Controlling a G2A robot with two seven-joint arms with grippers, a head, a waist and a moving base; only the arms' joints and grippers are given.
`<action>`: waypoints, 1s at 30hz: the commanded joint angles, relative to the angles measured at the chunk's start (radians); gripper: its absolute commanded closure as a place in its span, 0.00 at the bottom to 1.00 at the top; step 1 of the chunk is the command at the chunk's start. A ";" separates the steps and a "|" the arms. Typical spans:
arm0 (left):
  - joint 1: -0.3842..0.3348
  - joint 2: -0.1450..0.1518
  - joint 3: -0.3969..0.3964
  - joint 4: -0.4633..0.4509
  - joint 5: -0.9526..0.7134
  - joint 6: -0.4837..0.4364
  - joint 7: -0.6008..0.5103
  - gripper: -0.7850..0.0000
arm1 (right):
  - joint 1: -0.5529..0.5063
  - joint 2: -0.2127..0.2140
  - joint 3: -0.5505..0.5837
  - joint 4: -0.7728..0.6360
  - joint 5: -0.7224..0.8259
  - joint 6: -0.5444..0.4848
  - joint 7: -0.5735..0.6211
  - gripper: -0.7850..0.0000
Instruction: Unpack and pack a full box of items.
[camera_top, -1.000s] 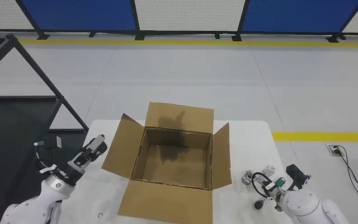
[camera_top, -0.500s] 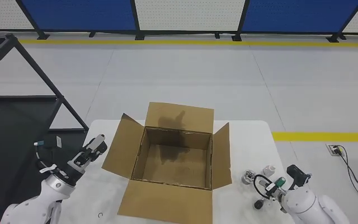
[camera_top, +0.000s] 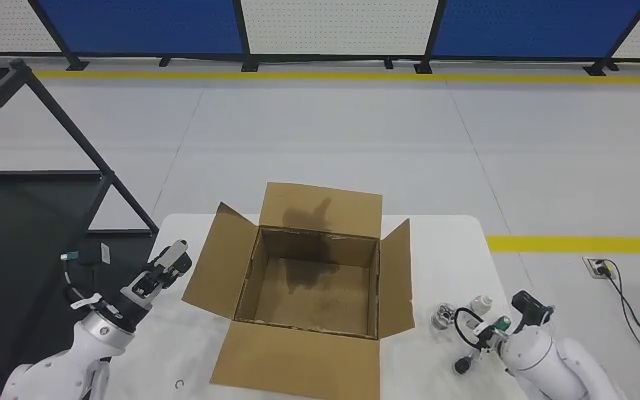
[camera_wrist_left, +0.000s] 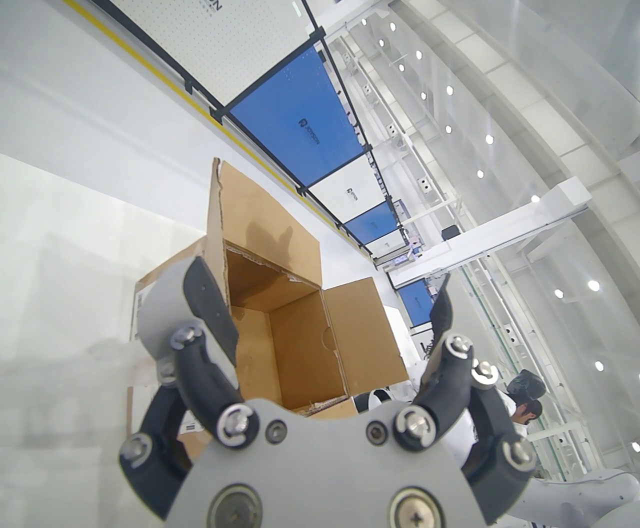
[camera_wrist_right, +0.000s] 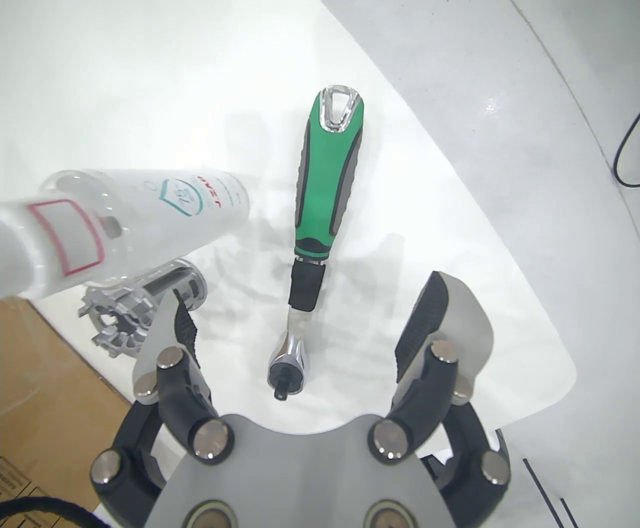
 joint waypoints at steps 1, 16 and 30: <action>0.000 0.000 0.000 0.000 0.000 0.000 0.000 0.00 | 0.023 0.009 -0.037 0.026 0.001 -0.001 0.001 0.00; 0.000 0.000 0.000 0.000 0.000 0.000 0.000 0.00 | 0.173 0.081 -0.214 0.118 0.103 0.000 0.000 0.51; 0.000 0.000 0.000 0.000 0.000 0.000 0.000 0.00 | 0.256 0.127 -0.339 0.155 0.196 0.000 0.000 0.56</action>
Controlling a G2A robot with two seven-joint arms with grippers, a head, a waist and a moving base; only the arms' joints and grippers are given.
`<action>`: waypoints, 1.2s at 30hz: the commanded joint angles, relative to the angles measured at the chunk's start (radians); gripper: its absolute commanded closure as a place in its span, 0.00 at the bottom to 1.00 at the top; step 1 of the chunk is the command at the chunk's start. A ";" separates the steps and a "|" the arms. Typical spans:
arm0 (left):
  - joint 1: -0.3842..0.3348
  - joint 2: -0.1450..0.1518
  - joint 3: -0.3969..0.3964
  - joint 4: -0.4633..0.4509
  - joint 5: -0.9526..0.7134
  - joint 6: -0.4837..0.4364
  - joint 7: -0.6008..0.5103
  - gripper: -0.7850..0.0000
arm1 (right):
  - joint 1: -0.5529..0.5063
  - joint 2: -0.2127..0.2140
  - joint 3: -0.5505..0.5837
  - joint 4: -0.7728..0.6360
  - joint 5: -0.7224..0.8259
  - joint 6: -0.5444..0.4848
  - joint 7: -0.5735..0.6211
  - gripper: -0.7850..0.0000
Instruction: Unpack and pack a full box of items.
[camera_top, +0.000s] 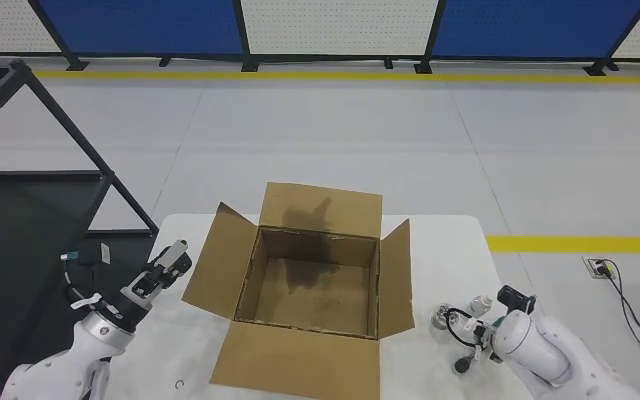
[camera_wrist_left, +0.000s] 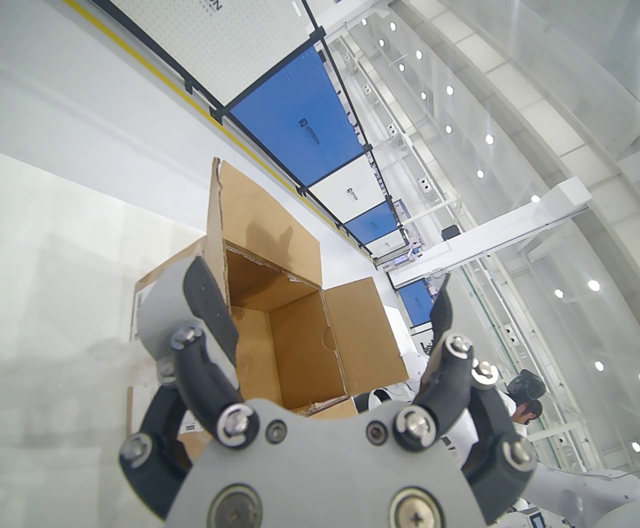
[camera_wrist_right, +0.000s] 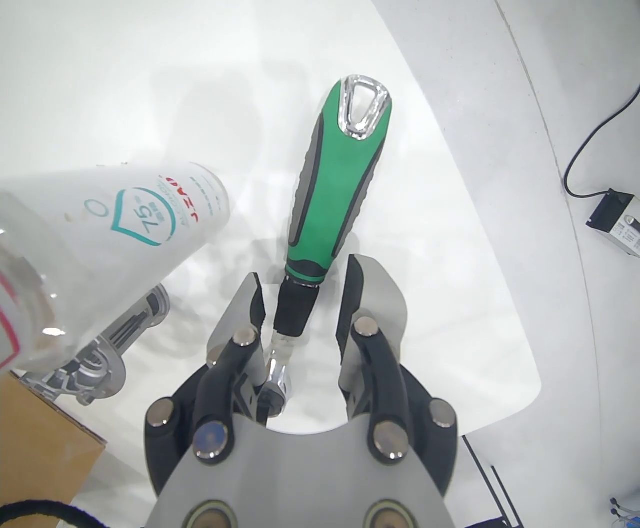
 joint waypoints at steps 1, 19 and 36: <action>0.000 0.000 0.000 0.000 0.000 0.000 0.000 0.00 | 0.016 0.004 -0.021 0.011 0.018 0.000 0.000 0.56; 0.000 0.000 0.000 0.000 0.000 0.000 0.000 0.00 | 0.126 0.027 -0.151 0.071 0.127 0.000 0.000 1.00; 0.000 0.000 0.000 0.000 0.000 0.000 0.000 0.00 | -0.150 0.129 0.273 -0.230 0.229 0.000 -0.099 1.00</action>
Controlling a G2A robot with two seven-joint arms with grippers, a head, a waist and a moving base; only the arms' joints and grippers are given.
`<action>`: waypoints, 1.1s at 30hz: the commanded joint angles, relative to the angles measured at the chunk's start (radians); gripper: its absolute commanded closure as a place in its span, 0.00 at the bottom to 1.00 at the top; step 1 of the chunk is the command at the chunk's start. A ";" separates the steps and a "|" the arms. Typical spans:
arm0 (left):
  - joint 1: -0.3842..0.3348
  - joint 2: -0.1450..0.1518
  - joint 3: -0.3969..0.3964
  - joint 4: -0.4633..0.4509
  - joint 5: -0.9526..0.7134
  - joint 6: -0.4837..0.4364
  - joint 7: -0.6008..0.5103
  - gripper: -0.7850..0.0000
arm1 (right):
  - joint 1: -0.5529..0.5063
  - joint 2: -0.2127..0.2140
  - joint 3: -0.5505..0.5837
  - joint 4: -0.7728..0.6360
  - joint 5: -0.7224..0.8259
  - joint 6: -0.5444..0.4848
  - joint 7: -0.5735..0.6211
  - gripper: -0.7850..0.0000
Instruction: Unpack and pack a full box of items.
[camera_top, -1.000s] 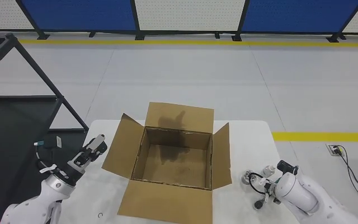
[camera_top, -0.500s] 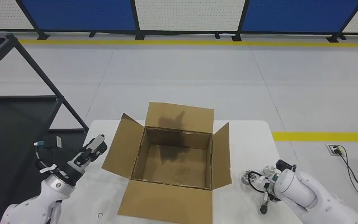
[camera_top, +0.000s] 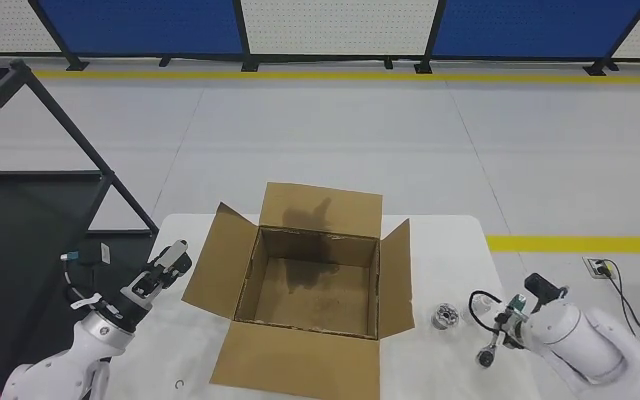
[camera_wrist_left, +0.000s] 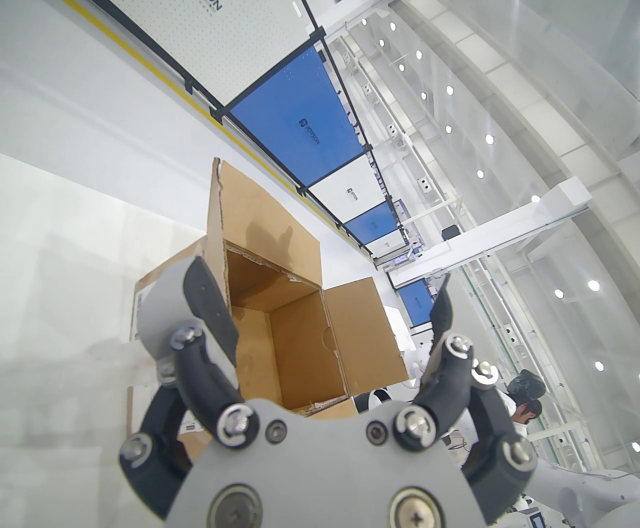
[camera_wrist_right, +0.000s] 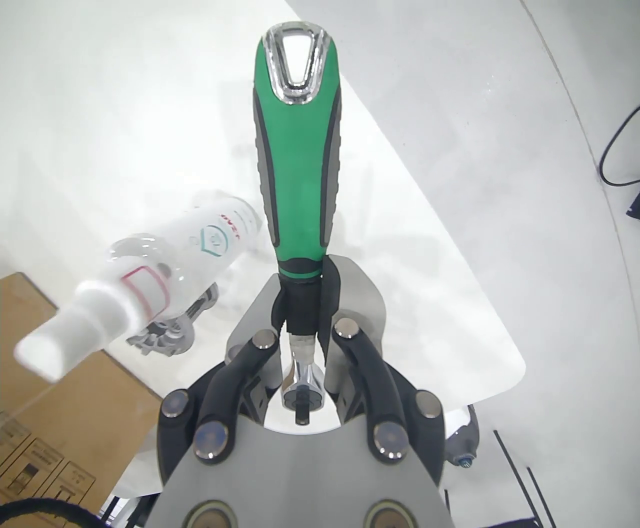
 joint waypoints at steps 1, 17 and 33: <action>0.000 0.000 0.000 0.000 0.000 0.000 0.000 0.00 | -0.091 0.010 0.109 -0.105 0.037 0.000 -0.053 1.00; 0.000 0.000 0.000 0.000 0.000 0.000 0.000 0.00 | -0.331 0.009 0.327 -0.332 0.147 0.000 -0.237 1.00; -0.011 0.008 -0.001 0.006 0.027 0.098 -0.013 0.00 | -0.280 0.049 0.358 -0.647 -0.244 -0.244 -0.100 1.00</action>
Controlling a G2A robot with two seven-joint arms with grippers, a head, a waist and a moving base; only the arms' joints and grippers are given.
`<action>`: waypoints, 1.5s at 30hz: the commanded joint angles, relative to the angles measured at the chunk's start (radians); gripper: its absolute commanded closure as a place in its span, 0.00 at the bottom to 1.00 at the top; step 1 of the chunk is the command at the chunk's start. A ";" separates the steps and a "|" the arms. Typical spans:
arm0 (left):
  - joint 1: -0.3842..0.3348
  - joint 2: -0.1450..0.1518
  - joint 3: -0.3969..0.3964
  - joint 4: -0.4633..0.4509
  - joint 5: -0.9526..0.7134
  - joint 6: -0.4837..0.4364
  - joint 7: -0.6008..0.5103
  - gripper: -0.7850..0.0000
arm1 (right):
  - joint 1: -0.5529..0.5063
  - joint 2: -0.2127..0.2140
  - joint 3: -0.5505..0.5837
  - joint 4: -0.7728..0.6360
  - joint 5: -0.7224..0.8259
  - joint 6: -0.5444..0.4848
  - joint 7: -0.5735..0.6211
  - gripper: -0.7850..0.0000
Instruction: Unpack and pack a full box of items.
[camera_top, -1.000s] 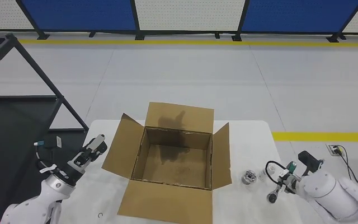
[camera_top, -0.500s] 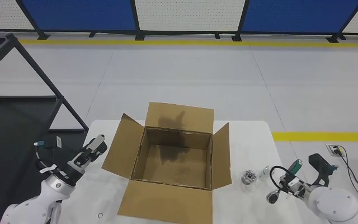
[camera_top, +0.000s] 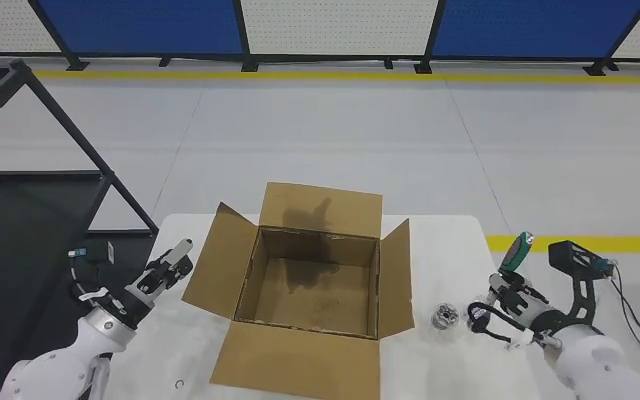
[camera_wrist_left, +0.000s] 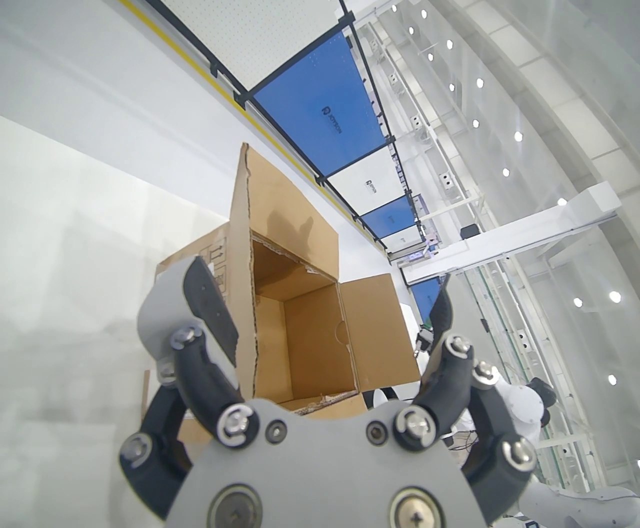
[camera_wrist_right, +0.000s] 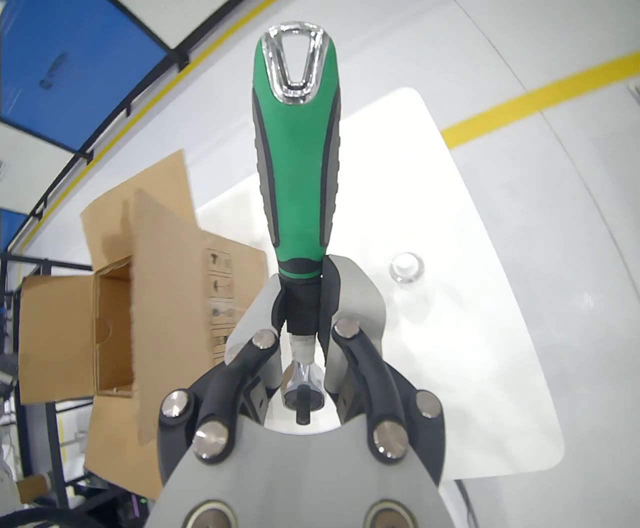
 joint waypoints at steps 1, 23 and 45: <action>0.009 0.000 -0.009 0.001 -0.006 0.005 0.014 0.00 | 0.071 0.011 -0.026 -0.004 -0.100 -0.085 0.110 1.00; 0.070 -0.001 -0.060 -0.001 -0.070 0.014 0.078 0.00 | 0.582 -0.045 -0.432 -0.003 -0.281 -0.185 0.344 1.00; 0.064 0.006 -0.077 -0.006 -0.056 0.052 0.080 0.00 | 1.113 -0.266 -0.902 0.313 -0.185 -0.507 0.355 1.00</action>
